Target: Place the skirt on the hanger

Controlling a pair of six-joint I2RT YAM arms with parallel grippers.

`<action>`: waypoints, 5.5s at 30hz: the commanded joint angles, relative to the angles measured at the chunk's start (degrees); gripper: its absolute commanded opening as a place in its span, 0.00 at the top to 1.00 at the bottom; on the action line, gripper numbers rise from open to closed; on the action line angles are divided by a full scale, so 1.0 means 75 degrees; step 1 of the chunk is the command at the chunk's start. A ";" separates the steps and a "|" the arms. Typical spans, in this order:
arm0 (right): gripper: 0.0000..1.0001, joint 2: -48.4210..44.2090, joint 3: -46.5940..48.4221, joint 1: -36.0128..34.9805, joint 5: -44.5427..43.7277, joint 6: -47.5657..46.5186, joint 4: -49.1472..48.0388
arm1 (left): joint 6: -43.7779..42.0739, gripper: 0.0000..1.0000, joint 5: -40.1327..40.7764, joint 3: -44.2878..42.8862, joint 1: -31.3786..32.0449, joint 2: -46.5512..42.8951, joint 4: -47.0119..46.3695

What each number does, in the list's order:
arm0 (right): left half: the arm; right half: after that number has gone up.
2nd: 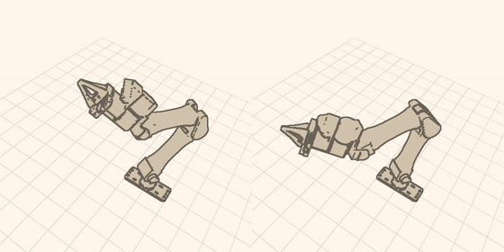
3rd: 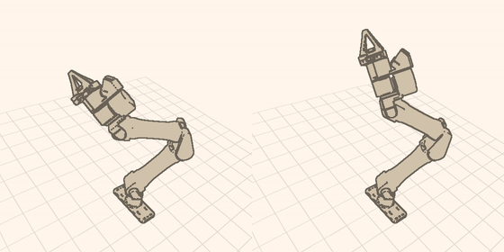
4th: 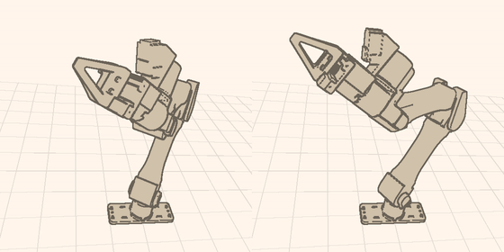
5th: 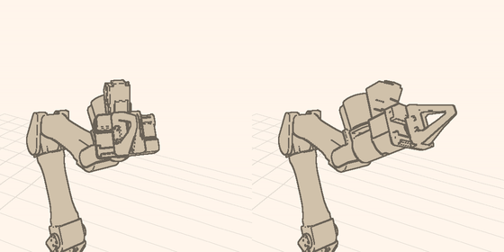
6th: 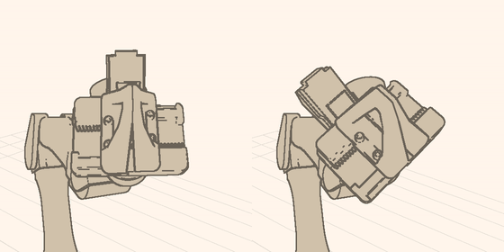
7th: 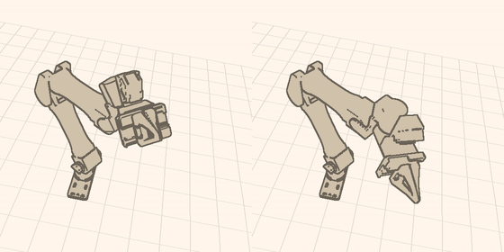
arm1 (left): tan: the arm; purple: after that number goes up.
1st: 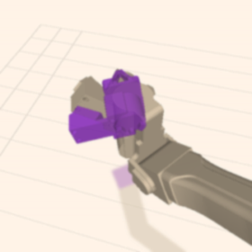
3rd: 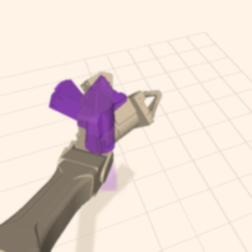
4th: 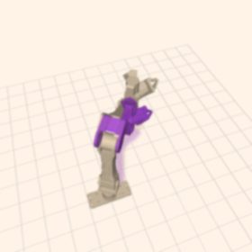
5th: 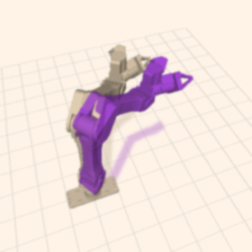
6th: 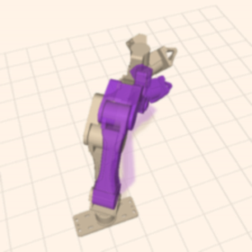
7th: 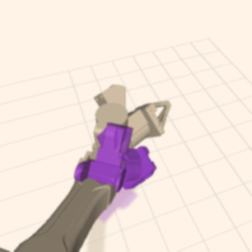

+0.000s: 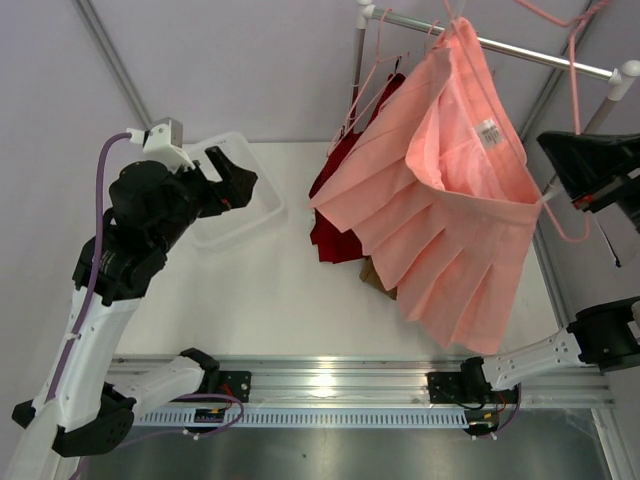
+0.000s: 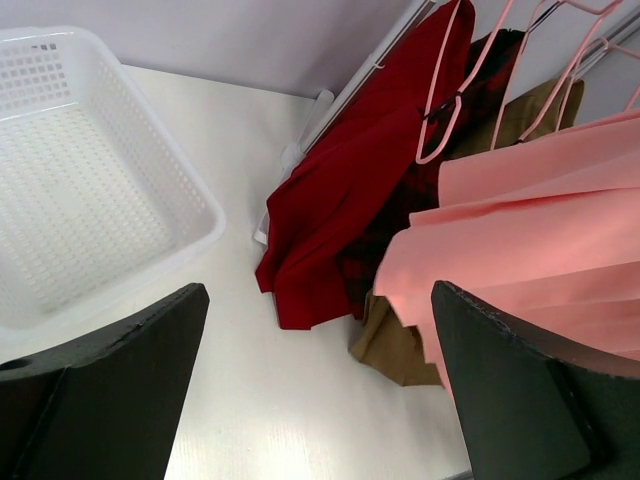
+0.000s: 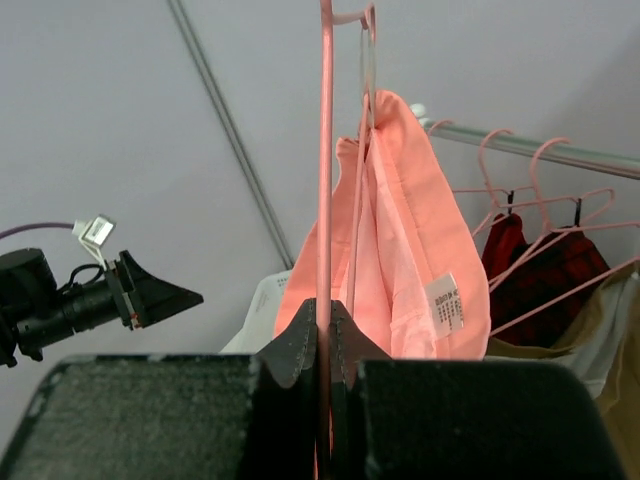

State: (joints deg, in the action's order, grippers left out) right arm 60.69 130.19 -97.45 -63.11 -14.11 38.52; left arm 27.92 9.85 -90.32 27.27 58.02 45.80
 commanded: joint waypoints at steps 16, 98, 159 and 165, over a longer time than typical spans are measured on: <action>1.00 -0.2127 -0.0062 0.3841 0.0599 0.3015 0.3615 | 0.0156 0.01 -0.0645 0.0078 0.0032 0.0666 -0.0622; 1.00 0.0603 0.0043 0.1930 -0.5038 0.7002 0.6359 | 0.0413 0.01 -0.0352 0.1612 0.0056 0.0889 -0.1454; 1.00 -0.3286 -0.5992 0.3212 -0.2986 -0.1920 -0.2893 | -0.0196 0.01 -0.1254 0.2551 0.0220 0.0268 -0.2720; 1.00 -0.2878 -0.5489 0.0700 -0.5026 0.0249 -0.0890 | -0.0254 0.01 -0.1489 0.2621 0.0208 0.0186 -0.2615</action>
State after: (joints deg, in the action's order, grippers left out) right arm 34.94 86.32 -87.70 -89.95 -23.05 21.61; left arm 26.46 0.36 -70.81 28.56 60.86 27.88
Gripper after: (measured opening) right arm 0.047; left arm 0.993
